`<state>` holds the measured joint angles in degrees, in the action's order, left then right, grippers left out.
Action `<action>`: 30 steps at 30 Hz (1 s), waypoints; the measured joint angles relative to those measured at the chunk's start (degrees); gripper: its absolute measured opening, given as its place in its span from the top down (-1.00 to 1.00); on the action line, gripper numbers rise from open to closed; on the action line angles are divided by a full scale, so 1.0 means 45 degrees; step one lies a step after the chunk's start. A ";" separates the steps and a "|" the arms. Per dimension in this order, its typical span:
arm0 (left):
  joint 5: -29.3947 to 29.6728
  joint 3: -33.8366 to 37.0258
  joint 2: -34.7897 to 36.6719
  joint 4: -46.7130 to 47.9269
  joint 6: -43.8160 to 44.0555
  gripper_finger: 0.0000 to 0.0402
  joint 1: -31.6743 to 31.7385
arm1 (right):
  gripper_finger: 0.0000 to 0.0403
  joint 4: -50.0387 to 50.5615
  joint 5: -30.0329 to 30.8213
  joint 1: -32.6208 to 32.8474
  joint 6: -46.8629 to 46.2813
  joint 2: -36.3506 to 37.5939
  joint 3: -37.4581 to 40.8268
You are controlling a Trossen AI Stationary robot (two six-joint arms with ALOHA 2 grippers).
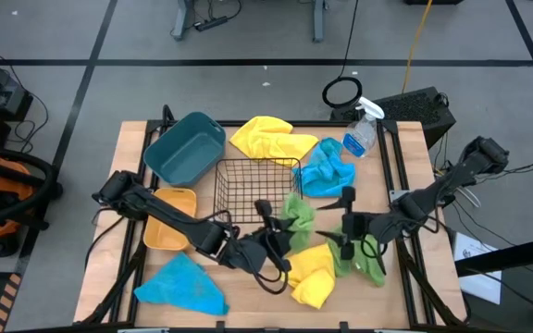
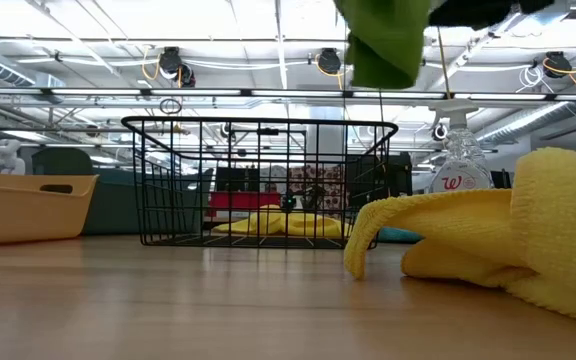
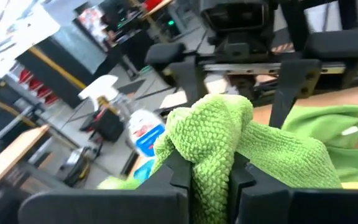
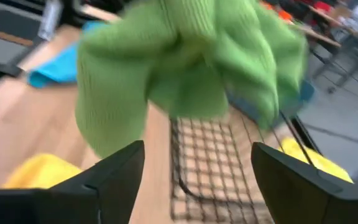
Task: Sort microfiber towel by color & place in baskets
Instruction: Put the left green microfiber towel into the black wire basket
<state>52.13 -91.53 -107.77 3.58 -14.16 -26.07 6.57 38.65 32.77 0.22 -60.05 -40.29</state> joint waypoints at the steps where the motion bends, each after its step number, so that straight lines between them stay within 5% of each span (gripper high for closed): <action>1: 0.0104 0.0000 0.0064 0.0321 0.0293 0.84 -0.0030 | -0.43 0.0489 0.0047 0.0005 -0.0316 0.0112 0.0000; 8: 0.0976 0.0000 0.0612 0.2483 0.1873 0.83 -0.0293 | -0.39 0.2385 -0.0044 0.0005 -0.1621 0.0389 0.0000; 15: 0.1884 0.0000 0.1041 0.4817 0.3848 0.83 -0.0689 | -0.34 0.3170 -0.1935 0.0005 -0.2144 0.0399 0.0000; 30: 0.5573 -0.0019 0.1332 0.9728 0.8825 0.82 -0.1831 | -0.27 0.3081 -0.1889 0.0015 -0.1192 0.0399 0.0000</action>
<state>77.21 -91.61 -101.78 47.36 25.56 -34.31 20.44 30.15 32.84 -5.14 -58.26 -40.29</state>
